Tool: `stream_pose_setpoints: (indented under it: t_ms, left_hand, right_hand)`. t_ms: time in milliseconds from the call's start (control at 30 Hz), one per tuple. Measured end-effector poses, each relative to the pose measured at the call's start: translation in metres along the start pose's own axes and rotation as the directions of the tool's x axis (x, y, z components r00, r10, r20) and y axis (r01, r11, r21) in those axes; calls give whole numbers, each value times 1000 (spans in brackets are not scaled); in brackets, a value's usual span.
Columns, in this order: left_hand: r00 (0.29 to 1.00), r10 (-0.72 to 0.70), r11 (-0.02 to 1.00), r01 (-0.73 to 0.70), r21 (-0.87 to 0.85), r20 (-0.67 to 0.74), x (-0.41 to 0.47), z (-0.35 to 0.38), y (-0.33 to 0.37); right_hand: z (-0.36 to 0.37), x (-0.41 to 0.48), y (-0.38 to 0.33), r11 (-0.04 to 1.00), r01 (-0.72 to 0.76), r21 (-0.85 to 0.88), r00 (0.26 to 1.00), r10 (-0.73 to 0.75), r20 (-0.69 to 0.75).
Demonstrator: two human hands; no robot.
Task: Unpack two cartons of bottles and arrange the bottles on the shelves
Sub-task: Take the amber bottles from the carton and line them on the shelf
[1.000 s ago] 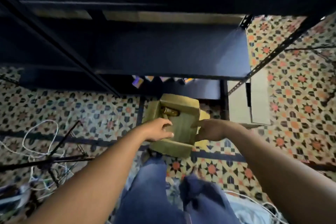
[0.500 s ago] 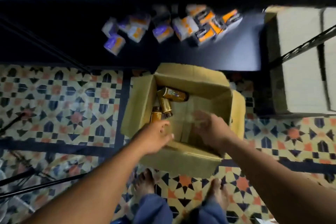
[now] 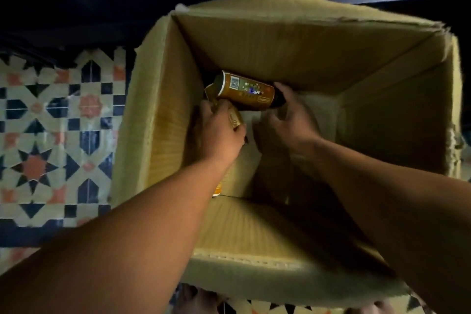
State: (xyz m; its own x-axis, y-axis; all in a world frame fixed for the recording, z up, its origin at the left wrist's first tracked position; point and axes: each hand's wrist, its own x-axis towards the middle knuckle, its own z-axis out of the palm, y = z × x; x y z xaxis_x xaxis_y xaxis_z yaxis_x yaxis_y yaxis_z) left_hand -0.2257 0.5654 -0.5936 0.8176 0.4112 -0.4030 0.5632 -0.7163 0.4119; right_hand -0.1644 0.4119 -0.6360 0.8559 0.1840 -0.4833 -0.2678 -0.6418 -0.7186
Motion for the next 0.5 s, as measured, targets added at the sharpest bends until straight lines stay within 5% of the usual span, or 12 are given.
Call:
stream_pose_setpoints:
  t_ms: [267, 500]
  left_hand:
    - [995, 37, 999, -36, 19, -93, 0, 11, -5]
    - [992, 126, 990, -126, -67, 2, -5, 15, -11]
  right_hand:
    - [14, 5, 14, 994, 106, -28, 992, -107, -69]
    - [6, -26, 31, 976, 24, 215, 987, 11, -160]
